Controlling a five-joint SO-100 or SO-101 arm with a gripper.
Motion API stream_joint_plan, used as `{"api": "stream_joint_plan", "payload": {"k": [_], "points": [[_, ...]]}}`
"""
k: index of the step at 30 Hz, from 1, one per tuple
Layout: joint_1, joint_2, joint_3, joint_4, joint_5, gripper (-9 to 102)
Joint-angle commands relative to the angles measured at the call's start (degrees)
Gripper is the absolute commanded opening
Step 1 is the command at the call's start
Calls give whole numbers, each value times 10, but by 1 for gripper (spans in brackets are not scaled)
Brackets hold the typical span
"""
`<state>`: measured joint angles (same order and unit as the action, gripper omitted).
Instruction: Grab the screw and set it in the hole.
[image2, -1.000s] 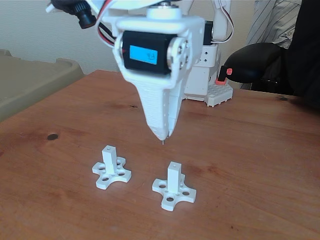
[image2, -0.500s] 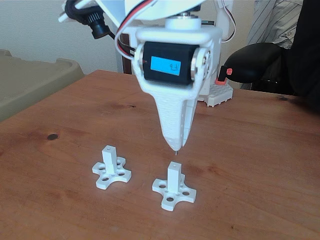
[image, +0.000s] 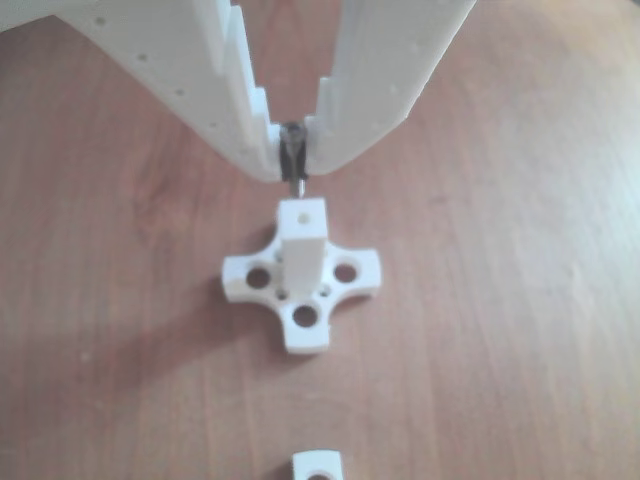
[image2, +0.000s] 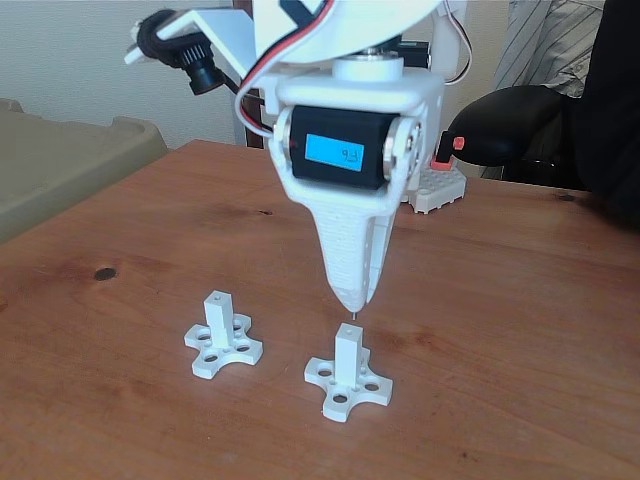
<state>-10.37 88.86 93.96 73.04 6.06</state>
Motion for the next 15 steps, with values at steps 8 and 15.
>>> {"api": "stream_joint_plan", "payload": {"k": [8,15], "points": [[8,47,-9,-15,-2,-4],[11,47,-7,-15,-4,-4]]}}
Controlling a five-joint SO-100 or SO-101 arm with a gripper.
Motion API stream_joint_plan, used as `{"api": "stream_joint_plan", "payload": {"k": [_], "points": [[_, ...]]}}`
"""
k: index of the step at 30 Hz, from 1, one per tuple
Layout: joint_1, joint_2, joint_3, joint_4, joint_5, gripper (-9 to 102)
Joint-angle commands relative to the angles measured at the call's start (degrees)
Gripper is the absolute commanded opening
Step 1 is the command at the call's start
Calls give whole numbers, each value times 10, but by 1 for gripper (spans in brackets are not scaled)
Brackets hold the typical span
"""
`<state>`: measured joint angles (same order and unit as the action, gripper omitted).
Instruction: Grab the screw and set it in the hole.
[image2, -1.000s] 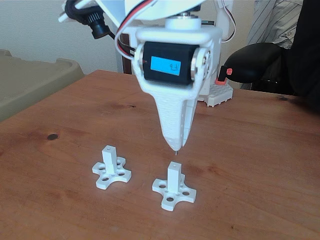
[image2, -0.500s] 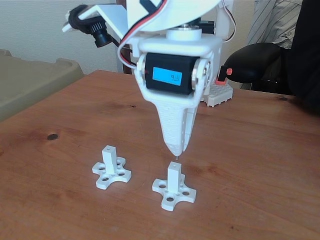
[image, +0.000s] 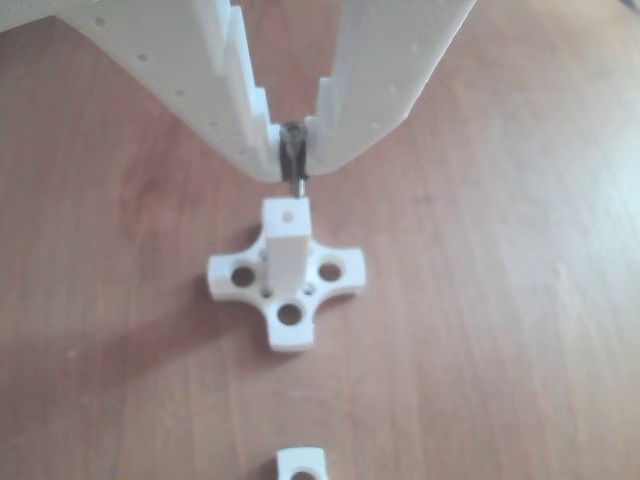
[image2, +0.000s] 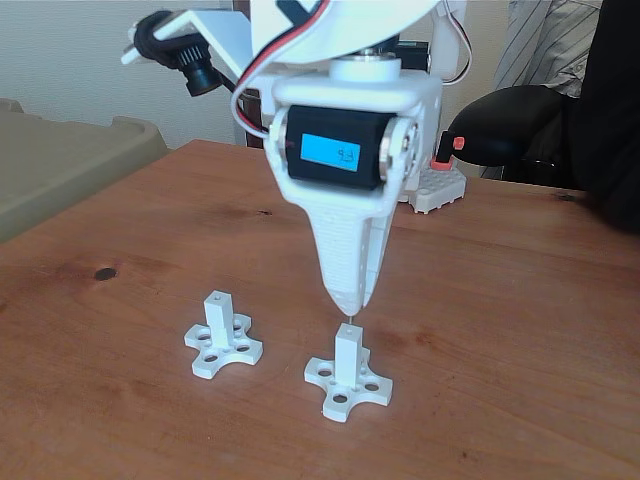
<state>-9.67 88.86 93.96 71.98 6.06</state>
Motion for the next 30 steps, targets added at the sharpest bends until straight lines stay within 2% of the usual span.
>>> {"api": "stream_joint_plan", "payload": {"k": [1,30], "points": [[6,47,-7,-4,-4,-4],[-4,45,2,-14,-1,-4]]}}
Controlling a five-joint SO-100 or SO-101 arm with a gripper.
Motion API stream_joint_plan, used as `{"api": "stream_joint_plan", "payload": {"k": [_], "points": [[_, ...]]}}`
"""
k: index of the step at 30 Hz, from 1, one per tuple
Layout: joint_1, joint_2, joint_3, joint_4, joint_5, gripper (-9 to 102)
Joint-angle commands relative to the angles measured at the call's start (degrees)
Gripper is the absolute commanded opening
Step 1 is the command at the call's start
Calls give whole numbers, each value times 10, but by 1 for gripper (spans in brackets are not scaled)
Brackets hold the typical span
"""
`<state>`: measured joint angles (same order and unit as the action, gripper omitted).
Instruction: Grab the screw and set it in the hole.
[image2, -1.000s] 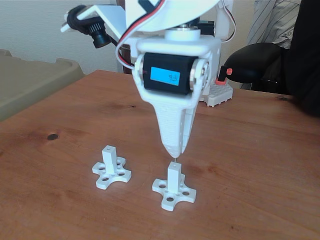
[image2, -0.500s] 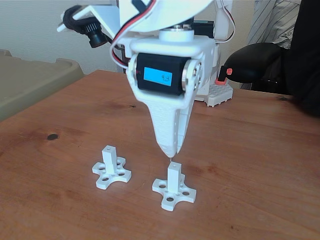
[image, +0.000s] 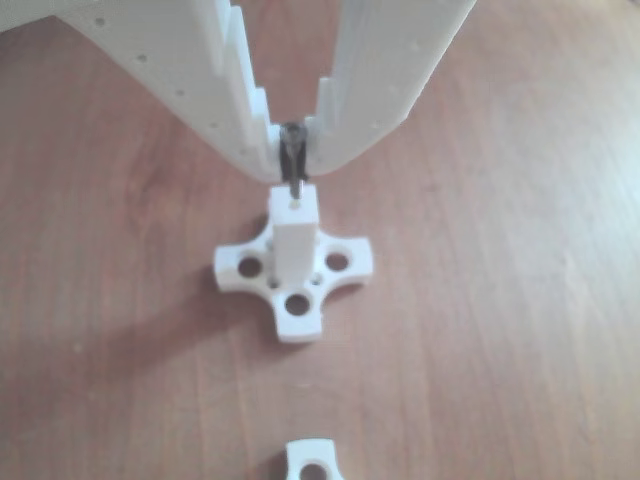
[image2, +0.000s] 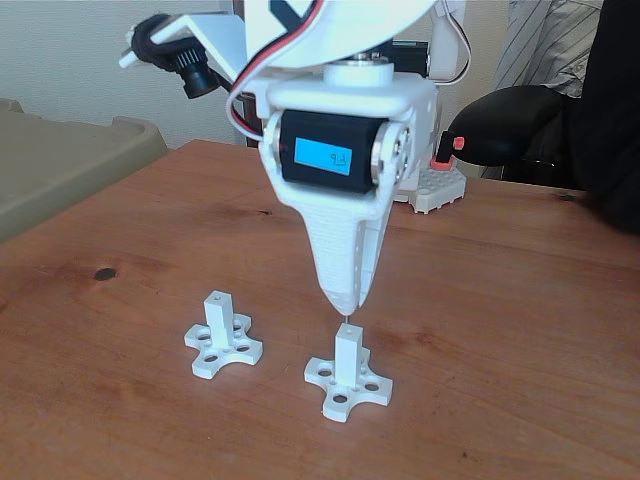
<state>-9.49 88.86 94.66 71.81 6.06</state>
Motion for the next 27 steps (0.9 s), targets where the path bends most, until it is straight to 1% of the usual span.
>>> {"api": "stream_joint_plan", "payload": {"k": [1,27], "points": [[-5,43,-5,-13,-1,-4],[-8,34,-4,-15,0,-4]]}}
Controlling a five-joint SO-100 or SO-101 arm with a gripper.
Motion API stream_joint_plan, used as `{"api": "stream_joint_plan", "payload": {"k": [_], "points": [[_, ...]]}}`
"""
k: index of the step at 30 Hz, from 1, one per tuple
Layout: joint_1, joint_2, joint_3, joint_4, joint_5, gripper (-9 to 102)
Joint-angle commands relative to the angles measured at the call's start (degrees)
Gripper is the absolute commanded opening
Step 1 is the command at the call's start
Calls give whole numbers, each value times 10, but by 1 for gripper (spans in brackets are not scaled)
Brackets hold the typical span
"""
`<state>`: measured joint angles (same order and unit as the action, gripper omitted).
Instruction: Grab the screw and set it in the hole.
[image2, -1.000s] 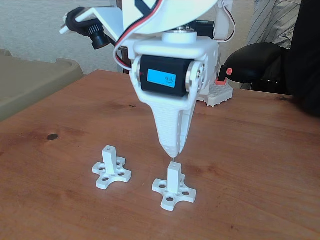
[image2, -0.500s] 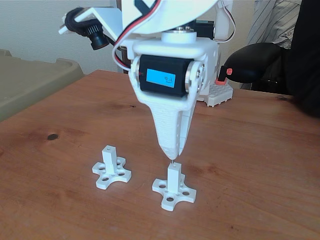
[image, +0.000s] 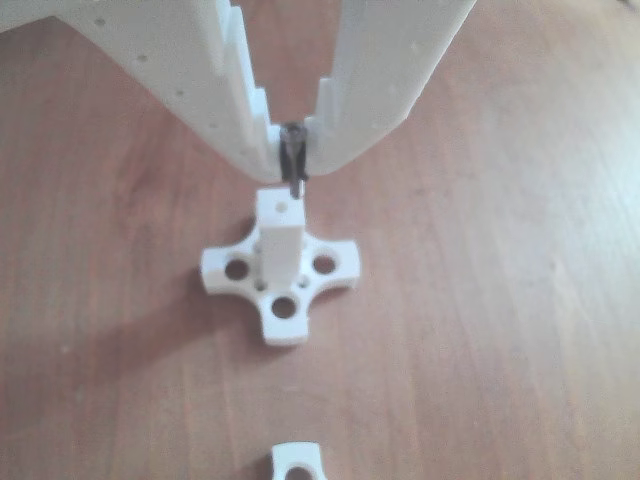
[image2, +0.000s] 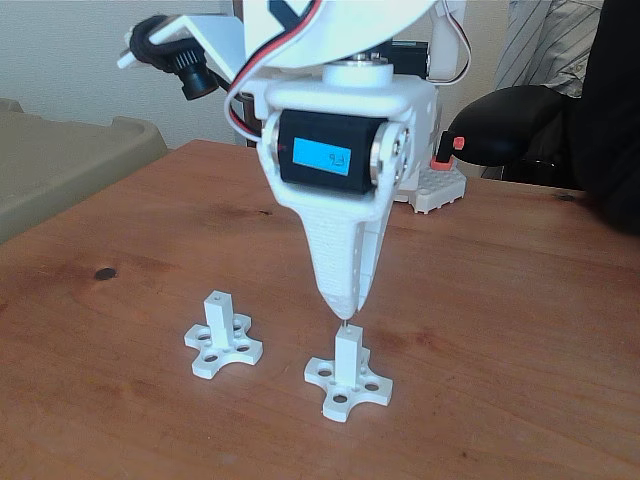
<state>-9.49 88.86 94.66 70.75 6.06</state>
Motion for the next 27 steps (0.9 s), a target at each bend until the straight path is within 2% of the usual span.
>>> {"api": "stream_joint_plan", "payload": {"k": [1,27], "points": [[-8,33,-4,-4,0,-4],[-11,26,-3,-1,0,-4]]}}
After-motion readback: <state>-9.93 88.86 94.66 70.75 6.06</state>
